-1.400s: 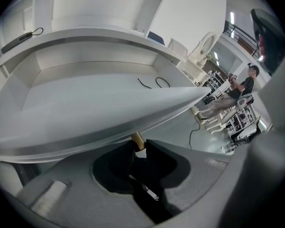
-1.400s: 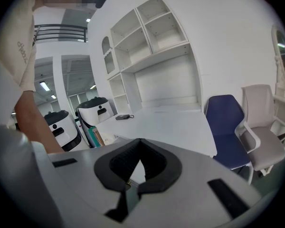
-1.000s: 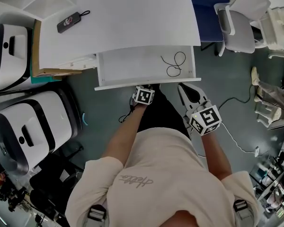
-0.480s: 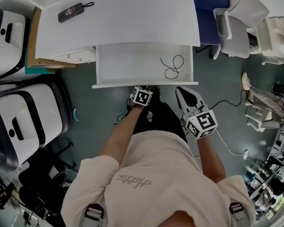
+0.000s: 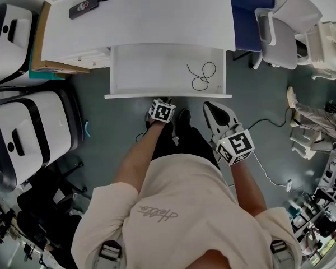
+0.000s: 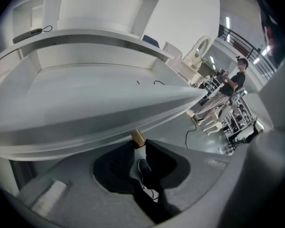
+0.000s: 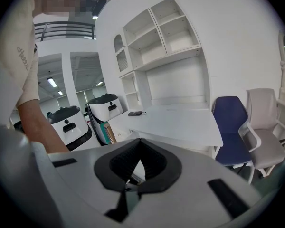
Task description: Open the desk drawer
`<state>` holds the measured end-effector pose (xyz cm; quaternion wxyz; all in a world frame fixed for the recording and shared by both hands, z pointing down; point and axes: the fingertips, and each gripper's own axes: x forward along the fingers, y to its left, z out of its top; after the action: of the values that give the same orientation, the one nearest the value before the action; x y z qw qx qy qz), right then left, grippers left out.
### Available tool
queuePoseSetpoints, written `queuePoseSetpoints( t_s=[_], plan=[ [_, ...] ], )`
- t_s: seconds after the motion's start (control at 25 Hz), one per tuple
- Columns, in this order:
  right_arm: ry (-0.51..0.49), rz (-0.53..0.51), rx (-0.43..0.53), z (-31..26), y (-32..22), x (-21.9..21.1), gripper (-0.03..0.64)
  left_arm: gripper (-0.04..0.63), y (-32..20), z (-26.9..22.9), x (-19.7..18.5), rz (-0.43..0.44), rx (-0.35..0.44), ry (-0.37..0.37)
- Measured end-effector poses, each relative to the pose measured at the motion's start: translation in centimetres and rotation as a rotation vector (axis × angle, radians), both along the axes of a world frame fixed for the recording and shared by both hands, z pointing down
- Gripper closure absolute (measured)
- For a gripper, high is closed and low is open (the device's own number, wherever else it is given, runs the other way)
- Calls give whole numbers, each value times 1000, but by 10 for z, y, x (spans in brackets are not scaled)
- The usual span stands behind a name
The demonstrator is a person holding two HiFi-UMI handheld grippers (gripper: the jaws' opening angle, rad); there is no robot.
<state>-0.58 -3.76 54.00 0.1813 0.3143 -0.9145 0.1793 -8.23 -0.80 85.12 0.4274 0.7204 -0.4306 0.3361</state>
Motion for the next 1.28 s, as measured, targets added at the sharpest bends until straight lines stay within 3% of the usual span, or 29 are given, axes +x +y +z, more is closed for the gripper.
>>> queuePoseSetpoints(
  t_s=[0.12, 0.16, 0.24, 0.64, 0.84, 1.0, 1.16, 1.28],
  plan=[
    [-8, -9, 12, -3, 5, 14, 618, 516, 9, 2, -3, -9, -24, -61],
    [-12, -10, 14, -4, 6, 19, 620, 559, 15, 3, -5, 1, -38, -95],
    [-20, -12, 16, -5, 9, 30, 620, 563, 30, 0, -5, 17, -50, -129],
    [-59, -58, 40, -12, 8, 51, 620, 580, 90, -55, -25, 43, 20, -139],
    [-72, -86, 73, -25, -4, 45, 620, 580, 80, -114, -56, -101, 128, -110],
    [-70, -118, 99, -36, -10, 42, 620, 580, 52, -175, -73, -225, 264, -90],
    [-66, -145, 130, -49, -14, 38, 620, 580, 16, -246, -79, -263, 427, -85],
    [-71, -152, 169, -65, -23, 34, 618, 580, -9, -300, -81, -241, 544, -107]
  ],
)
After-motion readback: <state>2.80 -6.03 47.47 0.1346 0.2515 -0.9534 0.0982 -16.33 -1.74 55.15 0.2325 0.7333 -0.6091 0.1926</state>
